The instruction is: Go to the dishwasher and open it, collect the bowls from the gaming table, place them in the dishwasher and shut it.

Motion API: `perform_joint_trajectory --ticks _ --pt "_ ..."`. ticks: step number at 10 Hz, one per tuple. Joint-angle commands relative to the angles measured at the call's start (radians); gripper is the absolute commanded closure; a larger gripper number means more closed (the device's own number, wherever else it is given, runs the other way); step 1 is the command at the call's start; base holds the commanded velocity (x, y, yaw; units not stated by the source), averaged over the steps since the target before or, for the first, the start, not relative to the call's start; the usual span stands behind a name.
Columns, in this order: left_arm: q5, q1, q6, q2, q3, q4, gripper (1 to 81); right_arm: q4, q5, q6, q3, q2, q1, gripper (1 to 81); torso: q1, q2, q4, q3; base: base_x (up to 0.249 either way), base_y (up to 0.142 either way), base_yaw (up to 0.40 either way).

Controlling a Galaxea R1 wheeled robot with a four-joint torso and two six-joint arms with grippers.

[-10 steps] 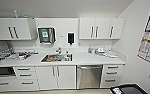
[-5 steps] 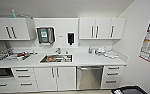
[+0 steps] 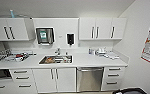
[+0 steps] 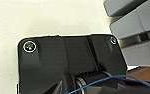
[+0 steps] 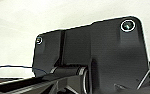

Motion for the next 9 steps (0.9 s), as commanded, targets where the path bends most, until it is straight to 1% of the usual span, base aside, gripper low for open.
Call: perform_joint_trajectory --ticks 1,9 --pt "0.045 -0.065 0.001 -0.009 0.008 0.011 1.0 0.003 -0.044 -0.003 0.013 -0.015 0.058 1.0 0.0 0.0 0.0 0.0 0.086 0.0 0.0" --pt "0.045 -0.065 0.001 -0.008 0.012 0.011 1.0 0.003 -0.044 -0.003 0.013 -0.013 0.062 1.0 0.0 0.0 0.0 0.0 0.092 0.0 0.0"
